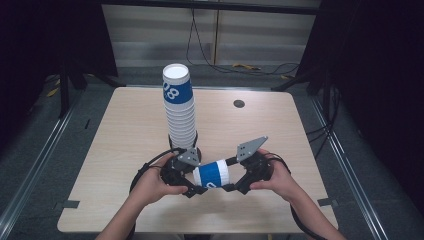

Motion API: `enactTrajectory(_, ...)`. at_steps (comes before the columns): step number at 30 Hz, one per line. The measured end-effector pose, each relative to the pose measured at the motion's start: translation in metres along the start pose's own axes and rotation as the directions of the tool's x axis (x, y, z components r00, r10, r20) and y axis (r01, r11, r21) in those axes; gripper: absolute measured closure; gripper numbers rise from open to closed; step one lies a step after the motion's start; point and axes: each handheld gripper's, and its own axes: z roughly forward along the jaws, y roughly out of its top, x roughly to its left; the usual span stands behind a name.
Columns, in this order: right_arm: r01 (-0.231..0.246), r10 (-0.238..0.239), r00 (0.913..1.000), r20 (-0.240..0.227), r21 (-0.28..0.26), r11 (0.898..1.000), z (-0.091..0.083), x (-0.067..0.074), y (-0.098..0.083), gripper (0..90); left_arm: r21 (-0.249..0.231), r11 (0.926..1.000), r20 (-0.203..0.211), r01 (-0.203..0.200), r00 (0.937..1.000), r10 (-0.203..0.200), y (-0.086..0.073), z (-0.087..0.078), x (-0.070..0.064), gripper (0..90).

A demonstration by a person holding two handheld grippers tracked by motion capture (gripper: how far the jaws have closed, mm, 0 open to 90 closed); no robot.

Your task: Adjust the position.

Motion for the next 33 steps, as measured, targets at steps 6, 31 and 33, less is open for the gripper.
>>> enactTrajectory(6, 0.000, 0.000, 0.9999, -0.010, 0.020, 1.000, 0.0025, 0.0007, 0.0007, 11.6, -0.003, 1.0000, -0.013, 0.005, 0.9999, -0.005, -0.0019, -0.0008, 0.0020, 29.5)
enactTrajectory(31, 0.040, -0.040, 0.9991, -0.012, 0.019, 0.999, 0.0056, -0.0017, 0.0087, 9.6, 0.002, 1.0000, 0.014, 0.001, 0.9999, -0.001, -0.0021, 0.0010, 0.0018, 29.5)
enactTrajectory(33, 0.045, -0.045, 0.9989, -0.014, 0.015, 0.999, 0.0058, -0.0020, 0.0089, 9.6, 0.001, 1.0000, 0.015, 0.003, 0.9999, -0.003, -0.0021, 0.0010, 0.0017, 29.5)
